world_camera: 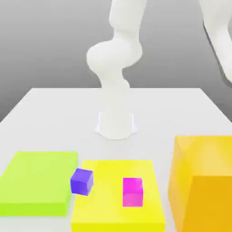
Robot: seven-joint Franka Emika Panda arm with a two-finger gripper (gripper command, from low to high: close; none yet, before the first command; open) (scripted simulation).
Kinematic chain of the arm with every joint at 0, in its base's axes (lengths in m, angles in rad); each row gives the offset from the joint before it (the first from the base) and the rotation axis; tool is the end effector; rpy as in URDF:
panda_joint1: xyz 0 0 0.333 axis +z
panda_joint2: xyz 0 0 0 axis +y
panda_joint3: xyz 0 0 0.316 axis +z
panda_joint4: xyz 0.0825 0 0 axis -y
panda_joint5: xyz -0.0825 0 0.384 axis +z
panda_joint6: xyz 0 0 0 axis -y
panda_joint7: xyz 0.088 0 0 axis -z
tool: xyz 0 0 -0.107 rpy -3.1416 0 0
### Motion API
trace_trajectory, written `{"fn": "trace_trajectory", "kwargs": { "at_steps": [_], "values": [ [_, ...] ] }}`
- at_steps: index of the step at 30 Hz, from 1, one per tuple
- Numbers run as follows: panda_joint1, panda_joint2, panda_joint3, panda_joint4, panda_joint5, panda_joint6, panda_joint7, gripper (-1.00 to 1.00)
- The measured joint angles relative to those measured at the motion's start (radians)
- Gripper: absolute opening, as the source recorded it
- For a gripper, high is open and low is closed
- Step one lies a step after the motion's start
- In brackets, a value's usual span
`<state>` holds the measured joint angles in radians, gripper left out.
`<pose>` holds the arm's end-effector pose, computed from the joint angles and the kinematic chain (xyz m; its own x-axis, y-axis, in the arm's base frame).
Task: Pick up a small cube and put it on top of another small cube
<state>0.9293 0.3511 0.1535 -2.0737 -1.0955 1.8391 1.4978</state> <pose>0.3201 0.4495 0.2551 0.7535 0.4096 0.5143 -0.0555 -0.7398 0.6705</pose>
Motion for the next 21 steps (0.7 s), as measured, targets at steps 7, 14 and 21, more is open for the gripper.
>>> {"fn": "trace_trajectory", "kwargs": {
  "at_steps": [7, 14, 21],
  "values": [
    [-0.051, 0.003, -0.179, 0.159, -0.22, -0.207, -0.031, -1.0],
    [-0.238, -0.087, -0.335, 0.131, -0.195, -0.155, -0.057, -1.0],
    [-0.428, -0.165, -0.436, 0.034, 0.052, 0.024, -0.226, -1.0]
  ]
}}
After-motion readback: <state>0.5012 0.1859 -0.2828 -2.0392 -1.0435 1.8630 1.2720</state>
